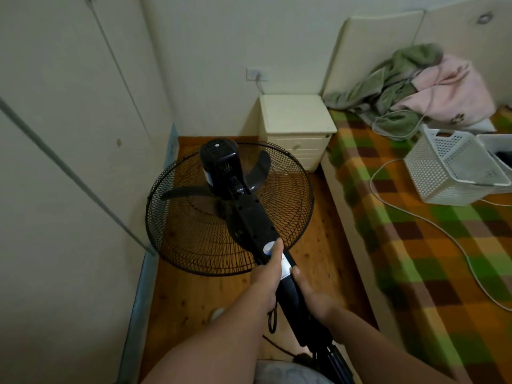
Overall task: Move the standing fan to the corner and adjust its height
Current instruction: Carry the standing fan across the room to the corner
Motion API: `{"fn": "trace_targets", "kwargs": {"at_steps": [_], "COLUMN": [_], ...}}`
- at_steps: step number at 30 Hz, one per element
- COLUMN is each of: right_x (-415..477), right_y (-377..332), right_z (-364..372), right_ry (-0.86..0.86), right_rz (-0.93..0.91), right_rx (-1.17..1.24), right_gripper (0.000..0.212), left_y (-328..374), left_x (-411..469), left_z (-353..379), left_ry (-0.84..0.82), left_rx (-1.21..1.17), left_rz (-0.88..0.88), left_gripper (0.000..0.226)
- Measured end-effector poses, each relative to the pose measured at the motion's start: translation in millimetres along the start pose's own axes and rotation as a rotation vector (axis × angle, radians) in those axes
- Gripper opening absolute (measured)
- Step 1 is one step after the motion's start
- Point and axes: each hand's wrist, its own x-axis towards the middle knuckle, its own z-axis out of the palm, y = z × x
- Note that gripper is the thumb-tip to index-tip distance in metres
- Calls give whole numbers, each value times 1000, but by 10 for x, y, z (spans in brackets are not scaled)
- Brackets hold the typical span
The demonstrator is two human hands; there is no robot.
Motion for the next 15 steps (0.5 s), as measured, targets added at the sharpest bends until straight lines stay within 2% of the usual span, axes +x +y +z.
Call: {"fn": "trace_targets", "kwargs": {"at_steps": [5, 11, 15], "right_x": [290, 551, 731], "right_y": [-587, -1001, -1199], "right_z": [291, 435, 498], "right_ry": [120, 123, 150], "right_rz": [-15, 19, 28], "right_rx": [33, 36, 45], "right_gripper": [90, 88, 86], "left_y": [726, 1188, 1432], "left_x": [170, 373, 529], "left_z": [-245, -360, -393], "left_ry": [-31, -112, -105], "left_rx": [50, 80, 91], "left_rz": [37, 45, 49], "left_gripper": [107, 105, 108]}}
